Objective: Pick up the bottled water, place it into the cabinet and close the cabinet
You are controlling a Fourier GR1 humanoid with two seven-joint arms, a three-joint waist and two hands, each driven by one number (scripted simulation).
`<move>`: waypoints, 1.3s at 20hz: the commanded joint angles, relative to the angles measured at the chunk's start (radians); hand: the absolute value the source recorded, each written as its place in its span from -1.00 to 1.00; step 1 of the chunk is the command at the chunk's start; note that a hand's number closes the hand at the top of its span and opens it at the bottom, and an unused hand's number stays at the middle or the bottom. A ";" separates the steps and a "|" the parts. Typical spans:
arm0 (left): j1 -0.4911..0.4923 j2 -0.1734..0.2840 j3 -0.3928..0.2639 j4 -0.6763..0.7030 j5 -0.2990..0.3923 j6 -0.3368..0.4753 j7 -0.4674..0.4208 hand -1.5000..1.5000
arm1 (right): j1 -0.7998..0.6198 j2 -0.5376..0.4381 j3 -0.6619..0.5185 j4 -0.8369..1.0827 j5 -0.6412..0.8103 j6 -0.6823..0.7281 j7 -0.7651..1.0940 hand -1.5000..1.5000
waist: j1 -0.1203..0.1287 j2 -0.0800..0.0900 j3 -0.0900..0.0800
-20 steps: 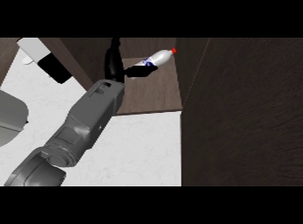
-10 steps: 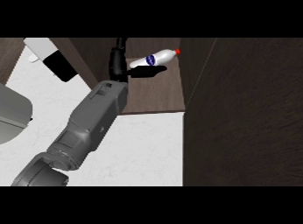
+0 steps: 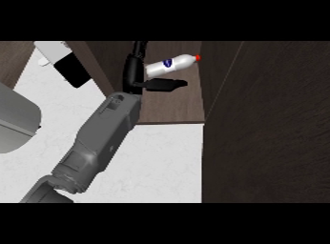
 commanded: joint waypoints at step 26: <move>1.013 0.125 -0.462 -1.440 0.013 0.089 0.376 -1.00 | 0.013 -0.054 -0.009 -0.114 0.005 -0.023 0.080 -1.00 | 0.046 -0.014 -0.004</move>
